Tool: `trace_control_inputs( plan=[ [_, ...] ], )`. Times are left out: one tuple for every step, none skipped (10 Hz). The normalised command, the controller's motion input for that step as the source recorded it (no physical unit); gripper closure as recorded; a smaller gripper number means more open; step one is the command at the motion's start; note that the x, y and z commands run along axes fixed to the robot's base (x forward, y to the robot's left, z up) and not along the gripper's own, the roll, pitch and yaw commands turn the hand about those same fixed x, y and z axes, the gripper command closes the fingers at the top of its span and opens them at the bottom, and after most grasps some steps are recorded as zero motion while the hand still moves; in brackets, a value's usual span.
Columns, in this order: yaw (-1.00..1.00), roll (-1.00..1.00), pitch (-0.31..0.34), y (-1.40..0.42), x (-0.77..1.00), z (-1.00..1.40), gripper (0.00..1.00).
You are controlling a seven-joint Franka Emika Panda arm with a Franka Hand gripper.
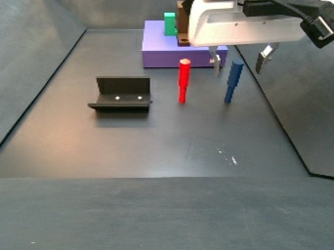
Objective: Pick up the blue object. Move up. Move to above the board. Insert the blue object.
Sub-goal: Pick up the blue object.
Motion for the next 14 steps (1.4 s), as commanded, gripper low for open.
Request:
trace_control_inputs(
  plan=[
    [0.00, 0.00, 0.000, 0.00, 0.00, 0.00, 1.00],
    [0.00, 0.00, 0.000, 0.00, 0.00, 0.00, 1.00],
    [0.00, 0.00, 0.000, 0.00, 0.00, 0.00, 1.00],
    [0.00, 0.00, 0.000, 0.00, 0.00, 0.00, 1.00],
    [0.00, 0.00, 0.000, 0.00, 0.00, 0.00, 1.00],
    [0.00, 0.00, 0.000, 0.00, 0.00, 0.00, 1.00],
    [0.00, 0.00, 0.000, 0.00, 0.00, 0.00, 1.00],
    [0.00, 0.00, 0.000, 0.00, 0.00, 0.00, 1.00],
    [0.00, 0.00, 0.000, 0.00, 0.00, 0.00, 1.00],
    [0.00, 0.00, 0.000, 0.00, 0.00, 0.00, 1.00],
    [0.00, 0.00, 0.000, 0.00, 0.00, 0.00, 1.00],
    [0.00, 0.00, 0.000, 0.00, 0.00, 0.00, 1.00],
    [0.00, 0.00, 0.000, 0.00, 0.00, 0.00, 1.00],
    [0.00, 0.00, 0.000, 0.00, 0.00, 0.00, 1.00]
  ],
)
